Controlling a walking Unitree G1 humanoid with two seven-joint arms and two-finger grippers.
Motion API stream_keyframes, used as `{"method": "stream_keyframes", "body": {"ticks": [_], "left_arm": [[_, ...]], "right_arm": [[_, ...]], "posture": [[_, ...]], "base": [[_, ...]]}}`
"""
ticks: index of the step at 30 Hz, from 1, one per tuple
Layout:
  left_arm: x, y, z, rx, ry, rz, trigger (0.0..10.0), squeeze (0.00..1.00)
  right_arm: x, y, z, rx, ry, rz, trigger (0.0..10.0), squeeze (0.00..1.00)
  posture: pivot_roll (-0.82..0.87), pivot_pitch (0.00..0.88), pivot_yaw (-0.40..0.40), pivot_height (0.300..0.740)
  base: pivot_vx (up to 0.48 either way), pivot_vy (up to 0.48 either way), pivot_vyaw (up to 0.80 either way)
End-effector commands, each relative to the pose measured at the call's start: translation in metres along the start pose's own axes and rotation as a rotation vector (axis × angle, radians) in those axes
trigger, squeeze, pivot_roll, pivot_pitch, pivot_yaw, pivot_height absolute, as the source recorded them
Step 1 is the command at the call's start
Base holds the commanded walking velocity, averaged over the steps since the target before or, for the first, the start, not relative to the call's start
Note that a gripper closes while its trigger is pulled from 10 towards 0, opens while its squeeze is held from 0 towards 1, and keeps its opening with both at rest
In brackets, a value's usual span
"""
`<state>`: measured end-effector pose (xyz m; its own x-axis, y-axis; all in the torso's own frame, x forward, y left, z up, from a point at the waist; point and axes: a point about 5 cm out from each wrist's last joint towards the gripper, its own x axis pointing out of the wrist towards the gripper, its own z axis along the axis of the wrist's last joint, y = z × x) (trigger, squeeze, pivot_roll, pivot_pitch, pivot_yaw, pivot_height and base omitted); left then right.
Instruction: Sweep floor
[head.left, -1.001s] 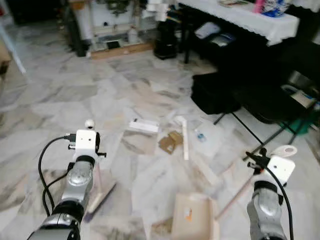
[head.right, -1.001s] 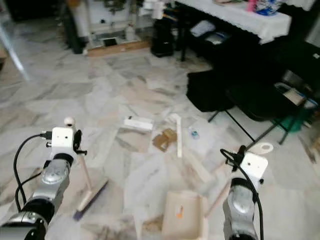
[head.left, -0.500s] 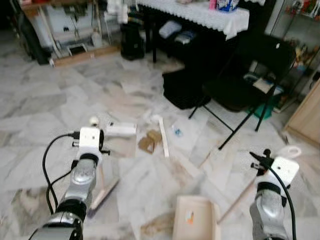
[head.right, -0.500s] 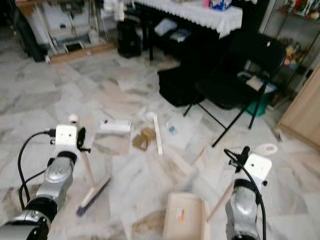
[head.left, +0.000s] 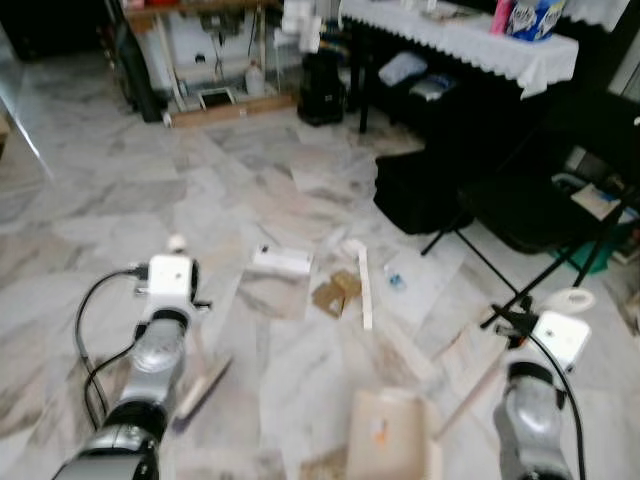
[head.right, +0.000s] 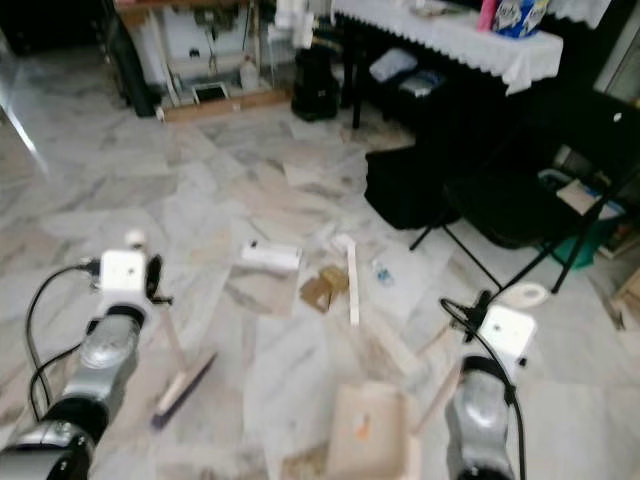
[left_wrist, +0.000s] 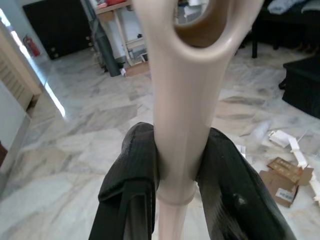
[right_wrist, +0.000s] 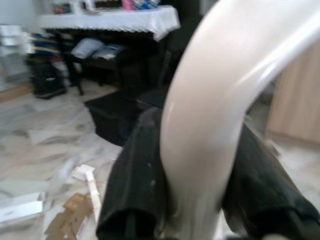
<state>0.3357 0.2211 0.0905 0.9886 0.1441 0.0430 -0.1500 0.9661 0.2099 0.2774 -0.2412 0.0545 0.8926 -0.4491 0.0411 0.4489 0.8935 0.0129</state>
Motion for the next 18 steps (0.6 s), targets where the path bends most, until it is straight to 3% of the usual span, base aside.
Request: {"method": "stream_keyframes", "body": {"ticks": [1, 18], "left_arm": [[0.0054, -0.0107, 0.0121, -0.012, -0.050, -0.023, 10.0, 0.00], [0.0037, -0.0107, 0.0104, -0.015, -0.049, -0.012, 10.0, 0.00]], "right_arm": [[0.0055, -0.0077, 0.0085, -0.008, -0.040, -0.020, 10.0, 0.00], [0.0062, -0.0057, 0.0109, -0.010, -0.050, 0.003, 10.0, 0.00]], "posture": [[-0.03, 0.000, 0.020, 0.740], [-0.03, 0.000, 0.009, 0.740]], "base": [[0.394, 0.000, 0.00], [0.394, 0.000, 0.00]]}}
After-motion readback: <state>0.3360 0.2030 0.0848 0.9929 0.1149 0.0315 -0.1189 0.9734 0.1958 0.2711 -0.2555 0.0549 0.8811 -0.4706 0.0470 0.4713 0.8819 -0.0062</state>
